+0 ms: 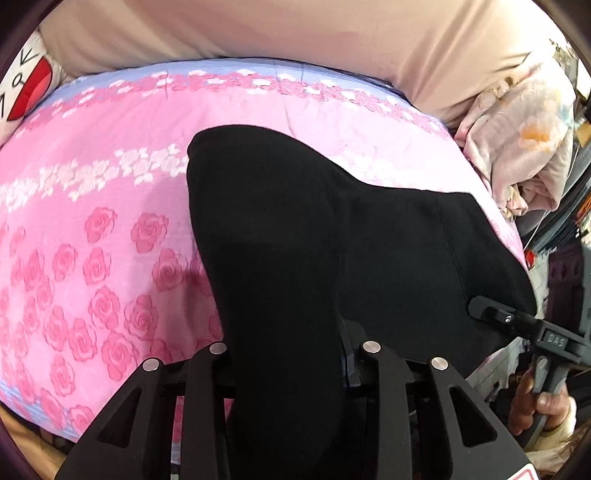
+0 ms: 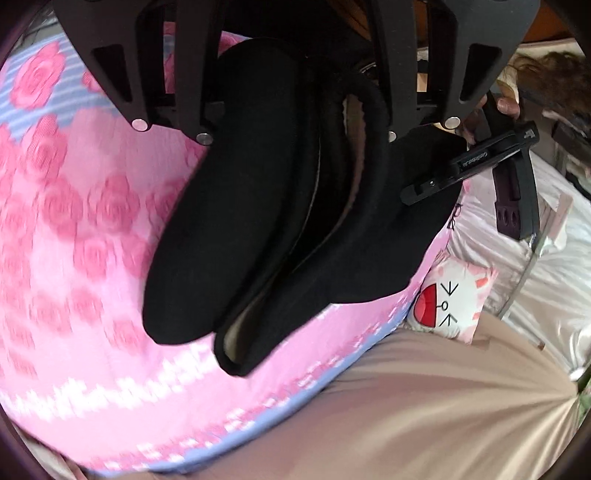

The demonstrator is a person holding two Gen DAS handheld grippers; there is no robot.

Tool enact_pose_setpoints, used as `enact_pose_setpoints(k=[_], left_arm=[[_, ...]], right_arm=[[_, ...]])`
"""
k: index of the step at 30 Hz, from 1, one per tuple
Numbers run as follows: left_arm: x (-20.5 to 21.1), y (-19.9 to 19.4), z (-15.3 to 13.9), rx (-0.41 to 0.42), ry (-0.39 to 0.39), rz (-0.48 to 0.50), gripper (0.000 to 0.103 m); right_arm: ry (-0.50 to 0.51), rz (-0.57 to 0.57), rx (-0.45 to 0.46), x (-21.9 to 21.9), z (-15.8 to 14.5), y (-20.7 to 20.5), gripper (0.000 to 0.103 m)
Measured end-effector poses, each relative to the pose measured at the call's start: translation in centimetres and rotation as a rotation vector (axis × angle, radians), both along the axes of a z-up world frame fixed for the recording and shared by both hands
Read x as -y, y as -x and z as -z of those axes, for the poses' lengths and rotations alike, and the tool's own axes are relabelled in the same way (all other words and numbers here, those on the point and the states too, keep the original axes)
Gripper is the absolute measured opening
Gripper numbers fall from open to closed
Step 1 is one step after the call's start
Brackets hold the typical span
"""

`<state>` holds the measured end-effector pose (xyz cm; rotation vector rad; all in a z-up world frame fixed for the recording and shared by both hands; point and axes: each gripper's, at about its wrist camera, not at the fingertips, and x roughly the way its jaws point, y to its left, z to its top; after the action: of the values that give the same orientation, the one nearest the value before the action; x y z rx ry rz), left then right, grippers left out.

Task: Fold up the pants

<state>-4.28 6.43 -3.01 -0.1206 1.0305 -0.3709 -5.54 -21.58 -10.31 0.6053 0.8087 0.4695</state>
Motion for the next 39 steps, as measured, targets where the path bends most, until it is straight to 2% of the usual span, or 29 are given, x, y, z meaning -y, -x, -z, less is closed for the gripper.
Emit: enact_pose_setpoints(k=[3, 8, 14, 18, 20, 23, 25, 28, 31, 36, 39], left_arm=[[0.1, 0.6, -1.3, 0.025, -0.005, 0.013, 0.028], [0.1, 1.4, -5.7, 0.102, 0.031, 0.046, 0.028], [-0.8, 0.4, -13.7, 0.333, 0.056, 0.065, 0.028], [-0.8, -2.9, -19.1, 0.538, 0.04, 0.049, 0.029], [-0.9, -5.4, -20.6, 0.591, 0.041, 0.031, 0.029], [-1.3, -10.3, -21.7, 0.614, 0.053, 0.0, 0.029], [-1.4, -14.1, -21.3, 0.619, 0.06, -0.024, 0.029], [-1.3, -19.0, -19.1, 0.614, 0.043, -0.044, 0.029], [-0.7, -24.7, -14.7, 0.553, -0.001, -0.064, 0.029], [-0.5, -31.3, -7.4, 0.427, -0.022, -0.07, 0.029], [-1.1, -34.4, -2.3, 0.296, -0.002, -0.074, 0.03]], right_arm=[[0.002, -0.002, 0.028, 0.0, -1.2, 0.7, 0.043], [0.048, -0.016, 0.141, -0.8, -6.2, 1.7, 0.043], [0.118, -0.035, 0.363, -1.0, -14.6, 0.6, 0.042], [0.169, -0.028, 0.542, -1.3, -21.1, -2.5, 0.042], [0.185, -0.016, 0.609, -1.2, -23.5, -4.9, 0.042], [0.171, -0.005, 0.649, -0.7, -25.6, -9.5, 0.042], [0.161, 0.0, 0.646, -0.5, -25.9, -13.5, 0.043], [0.143, 0.012, 0.6, 0.0, -24.0, -19.7, 0.043], [0.149, 0.018, 0.55, -0.1, -21.0, -24.4, 0.043], [0.137, 0.032, 0.399, 0.1, -13.1, -32.4, 0.043], [0.128, 0.022, 0.28, 0.7, -8.3, -35.7, 0.043]])
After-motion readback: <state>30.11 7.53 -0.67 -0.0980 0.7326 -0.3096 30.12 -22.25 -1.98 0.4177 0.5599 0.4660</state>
